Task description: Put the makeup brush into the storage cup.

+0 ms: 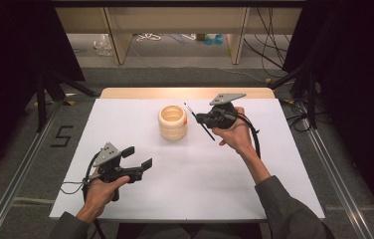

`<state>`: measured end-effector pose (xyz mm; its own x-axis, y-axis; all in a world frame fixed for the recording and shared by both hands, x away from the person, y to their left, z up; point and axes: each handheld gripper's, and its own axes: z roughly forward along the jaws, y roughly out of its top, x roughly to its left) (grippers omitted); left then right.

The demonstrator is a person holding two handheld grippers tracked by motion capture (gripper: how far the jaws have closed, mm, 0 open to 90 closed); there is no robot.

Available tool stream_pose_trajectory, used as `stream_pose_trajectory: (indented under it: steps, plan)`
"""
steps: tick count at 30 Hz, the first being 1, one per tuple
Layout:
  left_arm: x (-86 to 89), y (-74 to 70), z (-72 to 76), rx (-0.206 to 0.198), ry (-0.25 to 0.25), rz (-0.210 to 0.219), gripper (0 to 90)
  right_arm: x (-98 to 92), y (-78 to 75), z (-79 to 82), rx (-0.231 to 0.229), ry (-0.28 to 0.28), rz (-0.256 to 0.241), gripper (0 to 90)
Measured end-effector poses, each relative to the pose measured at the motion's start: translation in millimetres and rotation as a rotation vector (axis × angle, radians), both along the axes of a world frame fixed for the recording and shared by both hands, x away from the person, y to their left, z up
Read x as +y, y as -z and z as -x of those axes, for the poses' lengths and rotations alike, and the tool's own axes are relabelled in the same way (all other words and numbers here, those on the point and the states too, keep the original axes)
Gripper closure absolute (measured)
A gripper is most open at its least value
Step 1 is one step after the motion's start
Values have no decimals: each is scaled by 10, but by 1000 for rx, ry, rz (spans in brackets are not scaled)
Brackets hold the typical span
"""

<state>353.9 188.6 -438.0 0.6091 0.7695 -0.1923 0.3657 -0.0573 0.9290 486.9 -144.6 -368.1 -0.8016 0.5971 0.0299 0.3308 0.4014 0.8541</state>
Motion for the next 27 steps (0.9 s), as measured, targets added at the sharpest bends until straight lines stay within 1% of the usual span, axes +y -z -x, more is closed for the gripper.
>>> stream_pose_trajectory:
  steps: [3,4,6,8,9,11,12,16,21,24,25,27]
  plan:
    - [-1,0,0,0,1,1,160,40,-13,-44,-15,10,-30,858]
    - [-1,1,0,0,1,1,160,43,-17,-61,-16,5,-35,858]
    - [3,2,-3,-1,1,-1,160,61,-8,-89,-17,2,-61,858]
    - [2,1,-2,-1,0,1,160,79,0,-112,-20,3,-72,858]
    - [0,1,-1,1,0,3,160,88,4,-120,-21,11,-73,858]
    - [1,1,-2,-1,0,1,160,99,10,-135,-17,4,-73,858]
    - [1,1,-2,-1,1,0,160,102,15,-148,-23,8,-71,858]
    - [0,-1,-1,0,0,2,160,120,7,-186,-26,11,-82,858]
    - [-4,-1,2,4,6,4,160,154,-2,-247,-33,12,-113,858]
    - [-3,-2,-2,-1,4,4,160,177,-21,-277,-44,16,-113,858]
    - [-2,-2,-3,-3,3,3,160,194,-25,-286,-42,17,-121,858]
    - [7,-2,-13,-18,2,-7,160,216,-40,-305,-47,15,-121,858]
